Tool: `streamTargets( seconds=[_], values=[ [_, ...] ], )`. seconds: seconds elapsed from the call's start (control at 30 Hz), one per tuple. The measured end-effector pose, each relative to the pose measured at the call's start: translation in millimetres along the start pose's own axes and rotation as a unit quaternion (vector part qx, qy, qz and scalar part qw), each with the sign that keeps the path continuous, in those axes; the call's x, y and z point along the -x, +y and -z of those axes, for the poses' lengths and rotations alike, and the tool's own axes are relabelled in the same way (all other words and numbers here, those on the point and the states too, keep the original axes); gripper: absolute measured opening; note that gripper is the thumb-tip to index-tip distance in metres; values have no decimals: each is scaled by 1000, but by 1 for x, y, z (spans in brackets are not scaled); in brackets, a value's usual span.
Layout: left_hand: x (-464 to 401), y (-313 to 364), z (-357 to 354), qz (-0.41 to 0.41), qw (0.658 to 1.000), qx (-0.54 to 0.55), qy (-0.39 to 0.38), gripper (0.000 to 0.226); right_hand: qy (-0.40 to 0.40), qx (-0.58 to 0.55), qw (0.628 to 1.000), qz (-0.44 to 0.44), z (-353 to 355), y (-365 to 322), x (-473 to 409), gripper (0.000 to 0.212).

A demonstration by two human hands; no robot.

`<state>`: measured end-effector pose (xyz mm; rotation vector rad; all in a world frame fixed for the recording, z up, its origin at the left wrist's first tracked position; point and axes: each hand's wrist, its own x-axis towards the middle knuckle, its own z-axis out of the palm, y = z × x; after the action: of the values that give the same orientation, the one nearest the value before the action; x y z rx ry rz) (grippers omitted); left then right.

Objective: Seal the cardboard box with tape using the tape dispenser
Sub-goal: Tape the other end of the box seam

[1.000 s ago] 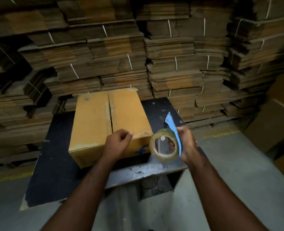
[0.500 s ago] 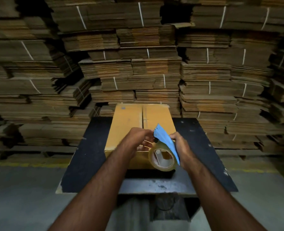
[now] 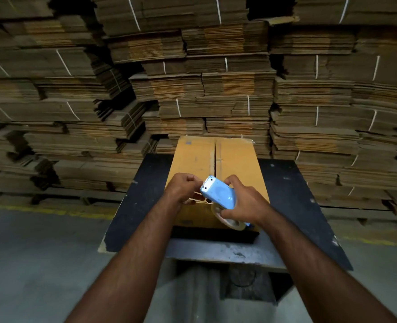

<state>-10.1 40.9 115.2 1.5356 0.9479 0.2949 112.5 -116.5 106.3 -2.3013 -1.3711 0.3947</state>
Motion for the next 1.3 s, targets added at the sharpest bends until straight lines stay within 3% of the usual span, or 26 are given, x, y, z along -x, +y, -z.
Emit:
streamTargets(
  seconds=[0.13, 0.3, 0.53, 0.67, 0.9, 1.17, 1.3],
  values=[
    [-3, -13, 14, -38, 996, -30, 75, 14, 1, 59, 996, 68, 1, -5, -15, 65],
    [-4, -43, 39, -8, 988, 78, 137, 14, -19, 127, 981, 148, 1, -5, -37, 64],
    [-25, -89, 80, 84, 974, 62, 201, 18, -62, 134, 974, 173, -19, 1, -73, 73],
    [-46, -108, 93, 92, 967, 78, 225, 18, -77, 157, 972, 156, -22, -1, -95, 78],
    [-88, -127, 104, 107, 967, 90, 213, 15, -111, 216, 962, 122, -33, -18, -129, 72],
    [-122, -143, 111, 130, 979, 68, 141, 17, -161, 278, 944, 76, -46, -32, -161, 68],
    [-130, -164, 106, 158, 975, 113, 107, 21, -173, 304, 933, 80, -54, -41, -169, 65]
  ],
)
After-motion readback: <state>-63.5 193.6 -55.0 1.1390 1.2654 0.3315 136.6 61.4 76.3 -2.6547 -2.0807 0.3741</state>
